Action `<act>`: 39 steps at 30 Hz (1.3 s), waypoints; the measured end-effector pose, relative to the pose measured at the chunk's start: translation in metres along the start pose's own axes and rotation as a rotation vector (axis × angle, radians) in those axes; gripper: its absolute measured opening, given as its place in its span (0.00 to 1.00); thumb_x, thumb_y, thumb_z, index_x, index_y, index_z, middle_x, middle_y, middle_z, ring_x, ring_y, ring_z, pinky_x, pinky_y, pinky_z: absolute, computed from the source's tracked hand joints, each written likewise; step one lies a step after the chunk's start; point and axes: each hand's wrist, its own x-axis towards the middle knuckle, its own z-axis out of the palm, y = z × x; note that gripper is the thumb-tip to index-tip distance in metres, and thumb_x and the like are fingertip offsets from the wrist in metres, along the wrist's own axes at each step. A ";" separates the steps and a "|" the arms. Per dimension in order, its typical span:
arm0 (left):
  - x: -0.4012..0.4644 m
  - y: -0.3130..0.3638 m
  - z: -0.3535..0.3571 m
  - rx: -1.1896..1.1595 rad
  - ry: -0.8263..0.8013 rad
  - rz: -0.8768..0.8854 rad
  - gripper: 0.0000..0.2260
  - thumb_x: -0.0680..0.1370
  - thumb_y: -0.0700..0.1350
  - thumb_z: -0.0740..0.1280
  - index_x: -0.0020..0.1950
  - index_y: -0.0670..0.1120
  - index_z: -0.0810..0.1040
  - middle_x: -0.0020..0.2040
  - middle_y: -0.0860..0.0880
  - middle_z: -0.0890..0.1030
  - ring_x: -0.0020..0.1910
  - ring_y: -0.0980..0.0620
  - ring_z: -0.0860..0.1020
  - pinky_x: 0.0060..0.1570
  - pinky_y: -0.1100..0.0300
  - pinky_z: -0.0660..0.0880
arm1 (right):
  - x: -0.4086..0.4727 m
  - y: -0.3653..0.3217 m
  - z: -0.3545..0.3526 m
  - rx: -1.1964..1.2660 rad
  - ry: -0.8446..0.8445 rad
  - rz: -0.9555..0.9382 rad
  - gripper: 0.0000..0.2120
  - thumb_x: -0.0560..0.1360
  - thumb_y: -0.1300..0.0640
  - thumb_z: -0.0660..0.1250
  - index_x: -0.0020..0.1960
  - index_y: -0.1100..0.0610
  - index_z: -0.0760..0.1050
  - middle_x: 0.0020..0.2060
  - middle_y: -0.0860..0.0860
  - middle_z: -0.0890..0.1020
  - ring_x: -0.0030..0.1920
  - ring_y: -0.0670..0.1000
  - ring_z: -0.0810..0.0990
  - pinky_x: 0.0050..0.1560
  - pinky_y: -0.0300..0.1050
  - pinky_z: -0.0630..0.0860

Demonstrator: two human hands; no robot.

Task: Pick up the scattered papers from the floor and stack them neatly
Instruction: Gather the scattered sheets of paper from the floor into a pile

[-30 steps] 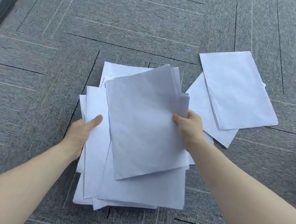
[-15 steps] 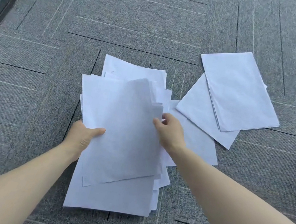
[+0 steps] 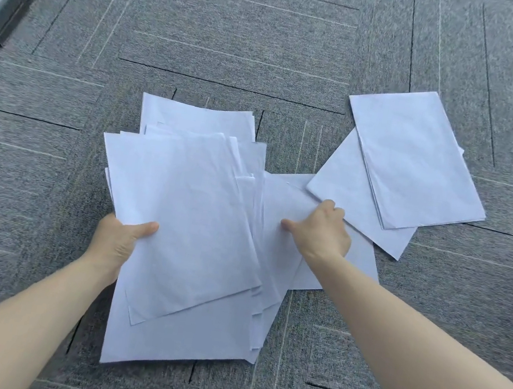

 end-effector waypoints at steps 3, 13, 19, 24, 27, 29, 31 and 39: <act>0.000 0.000 -0.001 -0.001 -0.005 -0.007 0.19 0.69 0.31 0.72 0.60 0.37 0.79 0.55 0.38 0.82 0.53 0.38 0.81 0.57 0.38 0.75 | 0.001 -0.002 0.002 -0.011 -0.003 -0.023 0.36 0.68 0.42 0.73 0.67 0.57 0.64 0.62 0.56 0.72 0.63 0.58 0.75 0.56 0.53 0.73; -0.004 0.002 -0.002 0.001 0.012 -0.014 0.16 0.71 0.31 0.71 0.58 0.38 0.79 0.54 0.39 0.82 0.50 0.40 0.81 0.55 0.43 0.76 | 0.026 -0.020 -0.012 -0.153 -0.113 -0.238 0.37 0.63 0.39 0.77 0.64 0.53 0.66 0.60 0.55 0.71 0.62 0.59 0.72 0.58 0.53 0.71; -0.005 0.006 -0.005 -0.008 -0.001 -0.025 0.17 0.71 0.31 0.71 0.60 0.37 0.79 0.55 0.39 0.82 0.52 0.39 0.81 0.57 0.41 0.76 | 0.027 -0.032 -0.010 -0.339 -0.067 -0.295 0.24 0.68 0.41 0.72 0.57 0.55 0.76 0.58 0.55 0.74 0.62 0.58 0.71 0.56 0.52 0.67; -0.005 0.005 -0.007 -0.025 -0.014 -0.034 0.17 0.71 0.31 0.70 0.60 0.39 0.79 0.55 0.40 0.82 0.53 0.39 0.81 0.58 0.39 0.75 | 0.014 -0.019 -0.005 -0.048 -0.016 -0.328 0.09 0.73 0.53 0.66 0.39 0.55 0.68 0.43 0.53 0.78 0.51 0.59 0.77 0.42 0.48 0.66; -0.006 0.008 -0.004 -0.037 -0.037 -0.044 0.18 0.72 0.31 0.70 0.61 0.39 0.78 0.56 0.40 0.82 0.54 0.38 0.81 0.58 0.39 0.75 | 0.025 -0.005 -0.019 0.159 0.051 -0.226 0.15 0.73 0.54 0.67 0.34 0.55 0.62 0.34 0.50 0.72 0.42 0.58 0.72 0.35 0.48 0.62; -0.007 0.010 0.001 -0.053 -0.059 -0.056 0.18 0.72 0.31 0.69 0.62 0.38 0.78 0.57 0.39 0.82 0.54 0.38 0.80 0.57 0.40 0.75 | 0.038 0.006 -0.035 0.305 0.133 -0.125 0.17 0.72 0.55 0.67 0.33 0.55 0.60 0.31 0.49 0.69 0.37 0.56 0.69 0.32 0.48 0.60; -0.007 0.012 0.007 -0.064 -0.081 -0.067 0.17 0.73 0.31 0.68 0.62 0.38 0.78 0.57 0.39 0.81 0.54 0.37 0.80 0.57 0.41 0.75 | 0.052 0.021 -0.049 0.509 0.211 -0.011 0.17 0.72 0.56 0.66 0.32 0.55 0.59 0.30 0.50 0.67 0.34 0.55 0.66 0.32 0.48 0.61; -0.004 0.014 0.040 -0.067 -0.121 -0.081 0.18 0.72 0.31 0.69 0.61 0.39 0.78 0.56 0.40 0.82 0.53 0.39 0.81 0.59 0.40 0.74 | 0.079 0.068 -0.062 1.283 0.512 0.396 0.14 0.71 0.58 0.68 0.33 0.54 0.64 0.29 0.47 0.70 0.31 0.50 0.65 0.37 0.43 0.68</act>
